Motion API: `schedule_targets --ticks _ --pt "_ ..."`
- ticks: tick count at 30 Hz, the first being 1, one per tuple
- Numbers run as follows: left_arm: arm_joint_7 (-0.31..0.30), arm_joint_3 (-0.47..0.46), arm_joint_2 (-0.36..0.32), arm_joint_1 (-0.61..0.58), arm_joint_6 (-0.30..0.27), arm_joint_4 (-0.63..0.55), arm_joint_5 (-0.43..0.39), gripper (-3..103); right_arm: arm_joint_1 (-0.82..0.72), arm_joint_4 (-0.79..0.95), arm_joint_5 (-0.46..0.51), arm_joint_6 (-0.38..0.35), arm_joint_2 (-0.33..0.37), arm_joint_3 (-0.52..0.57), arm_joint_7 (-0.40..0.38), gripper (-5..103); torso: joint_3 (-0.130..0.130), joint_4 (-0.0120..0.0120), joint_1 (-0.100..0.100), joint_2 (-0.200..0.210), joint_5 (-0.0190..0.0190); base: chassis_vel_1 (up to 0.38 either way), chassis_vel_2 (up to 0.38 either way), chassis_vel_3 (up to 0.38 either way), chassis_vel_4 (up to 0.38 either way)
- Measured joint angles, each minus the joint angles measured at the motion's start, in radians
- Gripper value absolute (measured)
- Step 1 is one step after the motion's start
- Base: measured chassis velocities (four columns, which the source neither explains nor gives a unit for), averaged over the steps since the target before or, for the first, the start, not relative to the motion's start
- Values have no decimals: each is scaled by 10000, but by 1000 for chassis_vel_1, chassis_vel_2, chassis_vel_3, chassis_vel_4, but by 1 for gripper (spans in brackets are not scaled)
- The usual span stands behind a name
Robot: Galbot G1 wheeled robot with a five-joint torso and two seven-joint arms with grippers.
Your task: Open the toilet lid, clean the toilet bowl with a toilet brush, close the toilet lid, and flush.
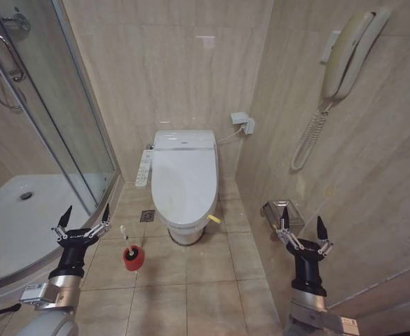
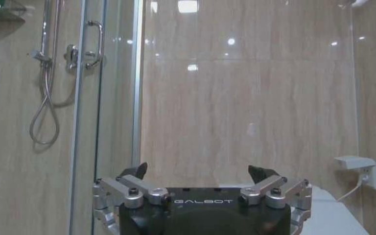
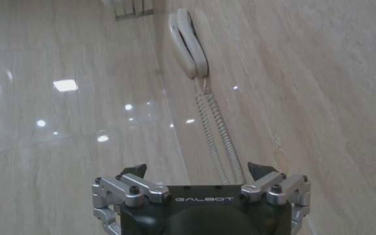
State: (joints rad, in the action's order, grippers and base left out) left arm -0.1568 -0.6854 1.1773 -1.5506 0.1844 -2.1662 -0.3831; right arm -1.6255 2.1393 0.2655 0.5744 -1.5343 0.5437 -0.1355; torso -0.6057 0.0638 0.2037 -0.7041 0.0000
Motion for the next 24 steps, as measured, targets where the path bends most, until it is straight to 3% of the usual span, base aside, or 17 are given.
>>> schedule_targets --ticks 10,16,20,24 --pt "51 -97 -16 -64 60 13 -29 100 -30 0 -53 -9 -78 -52 -121 100 3 2 -9 -3 1 0 0 0 0" --pt "187 54 248 -503 52 -266 -454 100 -67 15 -121 -97 -58 -106 -304 100 3 1 -8 -3 2 0 0 0 0" --pt "-47 406 545 -781 -143 -641 -363 100 -218 289 -490 -572 24 -195 -747 100 3 1 -8 -3 2 0 0 0 0" --pt "-242 764 1104 -983 -371 -1106 89 100 -668 802 -784 -1558 395 -290 -937 100 3 3 -8 -3 2 0 0 0 0"
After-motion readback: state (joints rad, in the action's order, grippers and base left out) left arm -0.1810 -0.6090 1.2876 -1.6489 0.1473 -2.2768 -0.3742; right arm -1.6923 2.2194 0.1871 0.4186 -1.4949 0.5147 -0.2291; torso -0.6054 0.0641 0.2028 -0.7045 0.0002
